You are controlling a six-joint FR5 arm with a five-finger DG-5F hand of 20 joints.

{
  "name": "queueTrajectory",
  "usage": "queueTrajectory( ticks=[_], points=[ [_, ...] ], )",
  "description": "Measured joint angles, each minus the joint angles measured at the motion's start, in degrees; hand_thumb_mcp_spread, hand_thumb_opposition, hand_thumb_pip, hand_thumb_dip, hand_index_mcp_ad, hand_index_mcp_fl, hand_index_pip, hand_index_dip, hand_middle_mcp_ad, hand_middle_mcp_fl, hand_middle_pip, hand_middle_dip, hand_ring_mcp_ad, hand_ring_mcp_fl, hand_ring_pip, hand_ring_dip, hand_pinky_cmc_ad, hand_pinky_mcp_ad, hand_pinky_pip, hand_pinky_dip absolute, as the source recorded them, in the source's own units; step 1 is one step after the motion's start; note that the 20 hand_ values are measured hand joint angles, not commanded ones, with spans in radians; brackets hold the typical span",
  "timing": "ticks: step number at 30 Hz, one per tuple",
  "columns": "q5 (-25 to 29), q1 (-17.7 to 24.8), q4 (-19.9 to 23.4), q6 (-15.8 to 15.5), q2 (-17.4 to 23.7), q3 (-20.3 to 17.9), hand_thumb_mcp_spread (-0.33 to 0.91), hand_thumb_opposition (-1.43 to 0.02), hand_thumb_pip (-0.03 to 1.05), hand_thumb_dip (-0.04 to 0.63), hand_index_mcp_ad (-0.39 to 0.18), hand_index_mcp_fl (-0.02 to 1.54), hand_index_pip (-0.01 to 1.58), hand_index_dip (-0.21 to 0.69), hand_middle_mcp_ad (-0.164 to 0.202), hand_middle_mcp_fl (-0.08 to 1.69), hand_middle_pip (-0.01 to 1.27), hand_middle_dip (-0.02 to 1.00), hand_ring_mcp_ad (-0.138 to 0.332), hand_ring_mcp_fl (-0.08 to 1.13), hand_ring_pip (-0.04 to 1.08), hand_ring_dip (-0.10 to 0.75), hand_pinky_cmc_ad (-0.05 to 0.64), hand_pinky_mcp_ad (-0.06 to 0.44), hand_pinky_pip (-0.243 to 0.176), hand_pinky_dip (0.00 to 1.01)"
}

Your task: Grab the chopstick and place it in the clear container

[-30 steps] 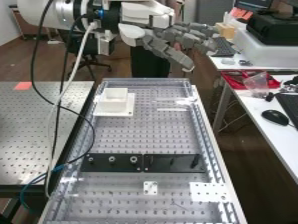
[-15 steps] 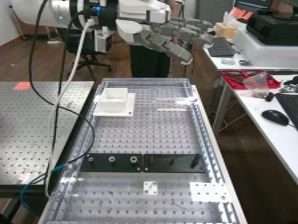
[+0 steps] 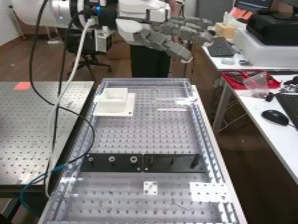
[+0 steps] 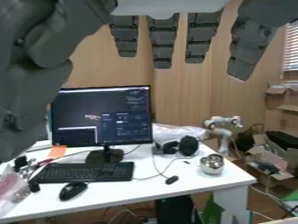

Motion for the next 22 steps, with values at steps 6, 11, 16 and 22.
queueTrajectory(
  ticks=[6, 11, 16, 22],
  points=[
    [0.05, 0.12, 0.04, 0.12, 0.06, -0.08, 0.06, -0.74, 0.58, 0.017, -0.087, 0.01, 0.06, 0.087, 0.08, 0.02, 0.14, 0.25, 0.145, 0.0, 0.09, 0.101, 0.475, 0.377, -0.11, 0.19],
    [1.33, 0.33, 0.03, 0.15, 0.09, -0.14, 0.05, -0.74, 0.58, 0.017, -0.077, 0.01, 0.06, 0.087, 0.087, 0.02, 0.14, 0.25, 0.148, 0.0, 0.09, 0.101, 0.475, 0.377, -0.11, 0.19],
    [0.47, 0.45, 0.09, 0.12, 0.21, -0.24, 0.06, -0.74, 0.58, 0.017, -0.091, 0.01, 0.06, 0.087, 0.082, 0.02, 0.14, 0.25, 0.147, 0.0, 0.09, 0.101, 0.475, 0.377, -0.11, 0.19],
    [0.48, 0.45, 0.07, 0.12, 0.35, -0.37, 0.07, -0.75, 0.58, 0.017, -0.08, 0.01, 0.06, 0.087, 0.087, 0.02, 0.14, 0.25, 0.147, 0.0, 0.09, 0.101, 0.475, 0.377, -0.11, 0.19]
  ],
)
